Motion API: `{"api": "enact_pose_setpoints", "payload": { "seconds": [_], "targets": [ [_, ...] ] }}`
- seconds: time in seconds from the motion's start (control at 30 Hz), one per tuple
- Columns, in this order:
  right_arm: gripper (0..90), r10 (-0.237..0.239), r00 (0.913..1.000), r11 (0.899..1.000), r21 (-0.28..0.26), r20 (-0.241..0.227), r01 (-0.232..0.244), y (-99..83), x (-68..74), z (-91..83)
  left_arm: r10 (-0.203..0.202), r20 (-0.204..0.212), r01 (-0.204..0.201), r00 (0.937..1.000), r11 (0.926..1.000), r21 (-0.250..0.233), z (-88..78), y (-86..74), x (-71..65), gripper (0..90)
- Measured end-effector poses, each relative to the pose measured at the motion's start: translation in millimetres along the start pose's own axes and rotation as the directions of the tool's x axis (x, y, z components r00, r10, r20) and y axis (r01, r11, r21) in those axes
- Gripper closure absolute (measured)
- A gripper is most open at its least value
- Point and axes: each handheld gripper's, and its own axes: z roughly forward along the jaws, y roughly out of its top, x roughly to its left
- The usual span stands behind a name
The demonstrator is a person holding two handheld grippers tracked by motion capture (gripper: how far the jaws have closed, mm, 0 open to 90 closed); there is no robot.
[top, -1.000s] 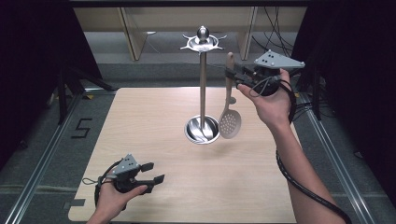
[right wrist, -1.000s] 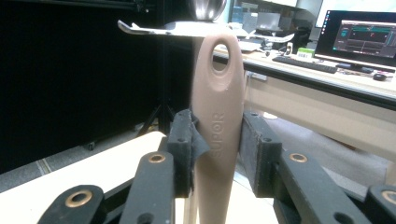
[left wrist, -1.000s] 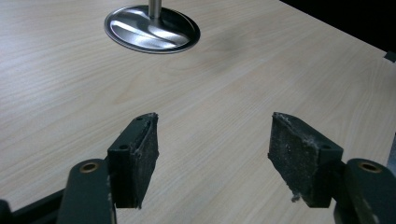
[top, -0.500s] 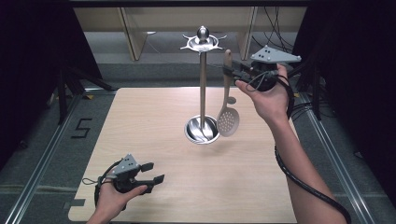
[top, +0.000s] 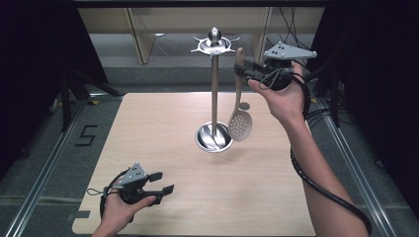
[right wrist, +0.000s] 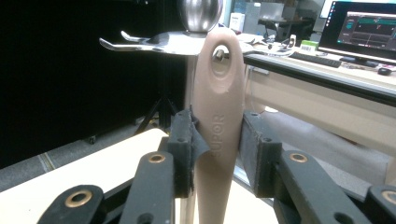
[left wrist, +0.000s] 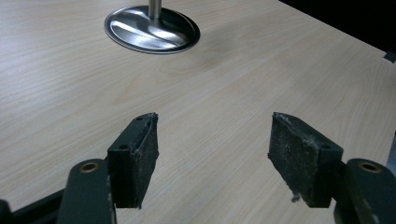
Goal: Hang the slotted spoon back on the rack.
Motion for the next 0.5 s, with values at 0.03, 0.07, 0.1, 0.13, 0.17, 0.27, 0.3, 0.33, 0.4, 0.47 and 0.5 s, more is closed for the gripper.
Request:
{"api": "enact_pose_setpoints", "payload": {
  "seconds": [0.03,0.07,0.1,0.13,0.17,0.27,0.3,0.33,0.4,0.47,0.5],
  "targets": [
    [68.1,-0.012,0.9999,1.000,-0.009,-0.002,0.012,0.2,-1.2,1.6,0.001,-0.006,-0.001,1.0000,1.0000,0.003,-0.6,0.2,-0.3,32.2],
    [68.1,-0.010,0.9999,1.000,-0.008,-0.001,0.010,0.3,-1.3,2.0,0.000,-0.005,0.000,1.0000,1.0000,0.001,-0.6,0.1,-0.2,32.1],
    [68.1,0.003,1.0000,1.000,0.001,-0.008,-0.003,0.3,-1.0,2.1,0.008,-0.004,-0.008,1.0000,1.0000,0.000,-0.7,0.2,0.4,32.1],
    [68.1,0.007,0.9999,1.000,0.004,-0.009,-0.007,0.4,-0.9,2.3,0.007,-0.005,-0.007,1.0000,1.0000,0.001,-0.7,0.2,0.4,32.2],
    [68.1,0.008,0.9999,1.000,0.001,-0.010,-0.008,0.4,-0.8,2.9,0.007,-0.005,-0.007,1.0000,1.0000,0.001,-0.7,0.2,0.5,32.1],
    [68.1,-0.010,0.9999,1.000,-0.001,-0.001,0.010,0.2,-2.8,4.5,0.000,-0.004,0.000,1.0000,1.0000,0.003,-0.3,0.1,-0.2,32.2],
    [68.0,-0.011,0.9999,1.000,0.001,-0.004,0.011,0.0,-3.5,5.0,0.000,-0.004,0.000,1.0000,1.0000,0.003,-0.3,0.2,-0.3,32.2],
    [68.1,-0.013,0.9999,1.000,-0.001,-0.008,0.013,-0.1,-3.5,5.5,0.000,-0.004,0.000,1.0000,1.0000,0.002,-0.4,0.2,-0.4,32.2],
    [68.1,-0.013,0.9999,1.000,-0.005,-0.003,0.013,0.1,-3.0,5.8,0.000,-0.005,0.000,1.0000,1.0000,0.003,-0.4,0.1,0.0,32.1],
    [68.0,0.003,1.0000,1.000,0.009,-0.009,-0.003,0.5,-2.0,5.6,-0.001,-0.001,0.001,1.0000,1.0000,0.000,0.0,0.0,0.2,32.1],
    [68.0,0.000,1.0000,1.000,0.009,-0.010,0.001,0.7,-2.4,6.1,0.001,-0.007,0.000,1.0000,1.0000,0.006,-0.6,0.3,-0.2,32.2]
  ]
}}
